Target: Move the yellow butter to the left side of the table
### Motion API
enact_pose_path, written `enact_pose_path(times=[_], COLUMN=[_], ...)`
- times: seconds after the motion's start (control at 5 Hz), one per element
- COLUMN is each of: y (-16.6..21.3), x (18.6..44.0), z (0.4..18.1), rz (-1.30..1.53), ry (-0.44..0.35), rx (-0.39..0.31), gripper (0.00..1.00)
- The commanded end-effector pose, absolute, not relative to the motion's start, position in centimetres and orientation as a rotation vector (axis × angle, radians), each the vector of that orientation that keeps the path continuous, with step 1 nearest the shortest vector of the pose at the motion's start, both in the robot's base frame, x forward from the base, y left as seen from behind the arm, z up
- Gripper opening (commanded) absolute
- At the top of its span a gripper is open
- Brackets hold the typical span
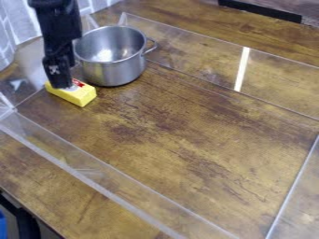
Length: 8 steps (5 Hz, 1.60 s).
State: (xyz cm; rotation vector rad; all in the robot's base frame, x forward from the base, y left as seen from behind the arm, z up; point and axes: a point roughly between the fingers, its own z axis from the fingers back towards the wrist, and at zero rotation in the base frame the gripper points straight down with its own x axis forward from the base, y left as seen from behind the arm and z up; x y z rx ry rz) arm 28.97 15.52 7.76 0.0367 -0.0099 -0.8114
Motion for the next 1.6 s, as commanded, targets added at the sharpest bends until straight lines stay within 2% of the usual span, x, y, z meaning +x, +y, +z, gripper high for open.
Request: enact_pose_path(times=[0.0, 0.4, 0.6, 0.8, 1.0, 1.4], y=[15.5, 15.2, 15.3, 16.1, 16.7, 17.5], x=[31.5, 31.9, 32.7, 33.2, 33.3, 33.4], z=[9.2, 8.1, 9.3, 9.7, 9.3, 7.8], rz=[-0.903, -1.025, -0.993, -0.937, -0.879, -0.900], ry=[-0.058, -0.064, -0.061, -0.067, -0.067, -0.074], rx=[0.076, 0.054, 0.059, 0.053, 0.046, 0.008], gripper=[1.00, 1.00, 1.00, 1.00, 0.00, 0.00])
